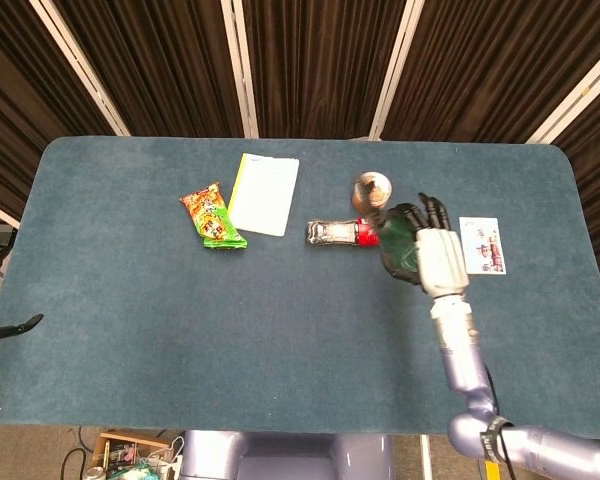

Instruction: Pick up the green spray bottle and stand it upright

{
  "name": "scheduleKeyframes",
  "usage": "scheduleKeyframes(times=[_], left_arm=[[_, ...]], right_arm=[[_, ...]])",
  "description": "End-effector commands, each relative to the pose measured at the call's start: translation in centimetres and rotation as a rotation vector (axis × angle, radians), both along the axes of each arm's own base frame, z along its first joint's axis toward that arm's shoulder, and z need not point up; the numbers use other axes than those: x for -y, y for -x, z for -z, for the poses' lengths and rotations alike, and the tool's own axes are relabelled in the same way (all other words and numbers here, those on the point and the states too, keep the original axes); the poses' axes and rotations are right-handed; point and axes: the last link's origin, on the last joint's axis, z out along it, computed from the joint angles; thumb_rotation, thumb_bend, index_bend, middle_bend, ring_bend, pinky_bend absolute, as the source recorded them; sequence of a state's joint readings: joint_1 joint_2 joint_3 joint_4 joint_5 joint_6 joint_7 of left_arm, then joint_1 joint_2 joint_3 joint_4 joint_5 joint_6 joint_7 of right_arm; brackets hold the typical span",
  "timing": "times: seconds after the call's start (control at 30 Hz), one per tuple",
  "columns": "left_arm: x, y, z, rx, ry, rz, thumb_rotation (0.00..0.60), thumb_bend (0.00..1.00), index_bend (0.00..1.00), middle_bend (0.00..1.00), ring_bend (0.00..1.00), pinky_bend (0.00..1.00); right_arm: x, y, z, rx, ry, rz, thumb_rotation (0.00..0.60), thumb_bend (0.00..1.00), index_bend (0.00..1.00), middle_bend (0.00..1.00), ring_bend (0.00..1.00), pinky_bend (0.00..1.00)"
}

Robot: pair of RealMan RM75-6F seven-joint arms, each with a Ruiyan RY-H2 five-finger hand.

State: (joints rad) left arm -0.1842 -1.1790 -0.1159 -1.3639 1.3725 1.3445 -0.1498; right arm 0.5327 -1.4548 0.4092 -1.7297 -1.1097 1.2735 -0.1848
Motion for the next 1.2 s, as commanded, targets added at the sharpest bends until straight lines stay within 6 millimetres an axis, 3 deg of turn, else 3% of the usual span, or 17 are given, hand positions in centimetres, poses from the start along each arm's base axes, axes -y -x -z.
scheduleKeyframes(times=[0.03,0.3,0.43,0.7,1.2], left_arm=[[0.0,-0.1,0.1,0.007,0.013,0.004,0.6,0.11,0.0,0.0,0.0,0.09],[-0.1,-0.1,0.2,0.003,0.018,0.003,0.6,0.11,0.0,0.0,0.0,0.09],[-0.1,-0.1,0.3,0.0,0.023,0.005,0.6,0.11,0.0,0.0,0.0,0.09],[-0.2,-0.3,0.4,-0.004,0.028,0.012,0.6,0.11,0.0,0.0,0.0,0.09],[-0.2,-0.4,0.8,-0.009,0.047,0.022,0.6,0.11,0.0,0.0,0.0,0.09]], right_arm=[[-0.9,2.9,-4.2,0.39,0.042,0.054,0.6,0.53,0.94,0.22,0.0,0.0],[-2.7,7.1,-4.6,0.649,-0.046,0.084,0.6,0.53,0.94,0.2,0.0,0.0],[-3.8,8.0,-4.0,0.607,-0.053,0.043,0.6,0.54,0.94,0.19,0.0,0.0],[-5.9,9.0,-0.8,0.502,-0.044,-0.015,0.6,0.55,0.94,0.19,0.0,0.0],[-6.4,10.6,3.0,0.451,-0.051,0.01,0.6,0.55,0.94,0.19,0.0,0.0]])
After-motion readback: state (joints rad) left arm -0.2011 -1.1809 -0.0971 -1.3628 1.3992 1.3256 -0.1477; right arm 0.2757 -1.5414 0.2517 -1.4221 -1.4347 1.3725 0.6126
